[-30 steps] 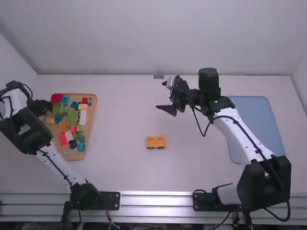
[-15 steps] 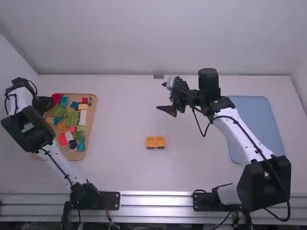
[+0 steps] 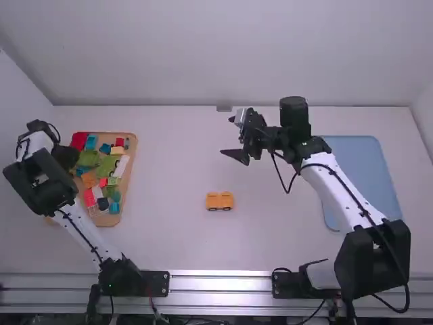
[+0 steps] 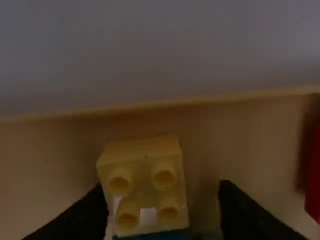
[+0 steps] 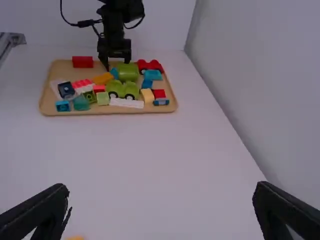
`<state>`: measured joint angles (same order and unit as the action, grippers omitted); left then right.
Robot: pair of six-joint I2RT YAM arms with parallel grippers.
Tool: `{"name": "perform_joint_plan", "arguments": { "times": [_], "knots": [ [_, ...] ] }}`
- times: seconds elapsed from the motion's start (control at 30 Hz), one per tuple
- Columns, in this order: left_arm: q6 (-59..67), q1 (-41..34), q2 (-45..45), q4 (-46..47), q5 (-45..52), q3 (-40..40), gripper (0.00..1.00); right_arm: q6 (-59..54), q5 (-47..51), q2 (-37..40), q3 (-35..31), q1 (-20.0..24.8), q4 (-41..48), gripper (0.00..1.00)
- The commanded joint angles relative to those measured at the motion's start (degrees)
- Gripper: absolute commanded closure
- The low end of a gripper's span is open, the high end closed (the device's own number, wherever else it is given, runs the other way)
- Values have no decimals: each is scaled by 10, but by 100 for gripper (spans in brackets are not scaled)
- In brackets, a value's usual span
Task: Assemble lego blocks to make yellow taxi
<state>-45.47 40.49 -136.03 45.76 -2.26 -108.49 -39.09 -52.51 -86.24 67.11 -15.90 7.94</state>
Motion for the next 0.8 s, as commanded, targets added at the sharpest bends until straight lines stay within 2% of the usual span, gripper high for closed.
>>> {"name": "perform_joint_plan", "arguments": {
  "times": [0.0, 0.07, 0.27, 0.47, 0.6, 0.77],
  "knots": [
    [-1, -2, -15, -2, -2, 12, 56, 3, 4, -3, 16, 2, 2, 1],
    [3, -3, -15, -2, -3, 10, 65, 3, 3, -3, 16, 2, 0, 1],
    [25, -3, -15, 9, -8, -3, 78, 3, 3, -3, 16, 2, 0, 1],
    [21, -1, -14, 84, -48, -64, 78, 3, 3, -3, 16, 2, -2, 1],
    [17, 0, -14, 172, -62, -157, 76, 3, 3, -3, 16, 2, -2, 1],
    [85, -17, -14, 277, -62, -270, 80, 3, 3, -3, 16, 2, 2, 1]
  ]
}}
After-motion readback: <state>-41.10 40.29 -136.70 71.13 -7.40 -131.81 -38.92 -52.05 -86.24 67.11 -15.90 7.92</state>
